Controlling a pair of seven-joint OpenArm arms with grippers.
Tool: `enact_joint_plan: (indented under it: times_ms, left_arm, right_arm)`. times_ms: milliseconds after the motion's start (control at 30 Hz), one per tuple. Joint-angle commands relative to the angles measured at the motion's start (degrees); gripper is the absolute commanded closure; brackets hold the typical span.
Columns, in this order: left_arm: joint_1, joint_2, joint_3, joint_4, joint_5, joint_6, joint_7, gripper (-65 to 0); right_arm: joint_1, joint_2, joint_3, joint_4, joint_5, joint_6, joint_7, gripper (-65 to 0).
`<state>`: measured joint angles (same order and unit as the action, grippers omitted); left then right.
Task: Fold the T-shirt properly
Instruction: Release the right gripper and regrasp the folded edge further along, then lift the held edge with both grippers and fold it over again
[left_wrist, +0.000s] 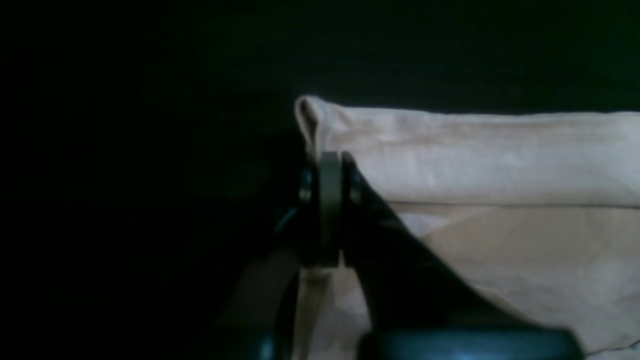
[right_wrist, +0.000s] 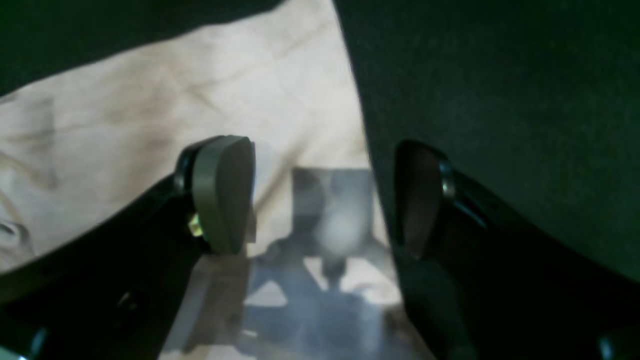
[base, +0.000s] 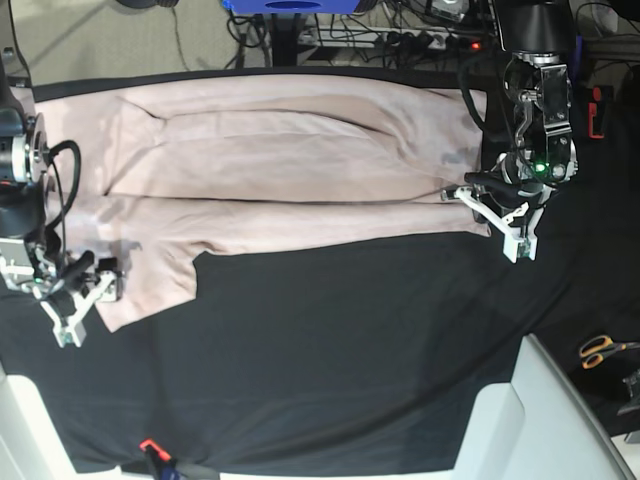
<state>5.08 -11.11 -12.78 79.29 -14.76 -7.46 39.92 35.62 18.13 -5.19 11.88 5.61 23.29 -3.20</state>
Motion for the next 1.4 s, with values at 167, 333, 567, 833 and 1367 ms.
enact_joint_plan:
  times_ms: [167,333,567,833,1367]
  left_arm:
    - [-0.2,-0.7,-0.3,1.5,0.0,0.0,-0.8,0.0]
    - [-0.2,-0.7,-0.1,1.5,0.0,0.0,-0.8,0.0]
    - [-0.5,-0.6,-0.1,1.5,0.0,0.0,-0.8,0.0]
    - [-3.4,-0.7,-0.2,5.1,0.0,0.0,-0.7,0.0]
    - [-4.9,-0.7,-0.1,8.4,0.0,0.0,-0.6,0.0]
  right_arm:
    - [1.1,1.1,0.4,0.6,0.4,-0.2,1.0,-34.2]
    - [1.1,1.1,0.4,0.6,0.6,-0.2,-0.6,0.0]
    - [1.1,1.0,0.4,3.2,0.6,0.1,-1.3,0.0]
    - [-5.0,1.5,0.4,25.3,0.6,0.1,-12.6,0.0]
    - [-13.2,2.3,5.9,57.8,0.2,0.1,-32.0,0.0]
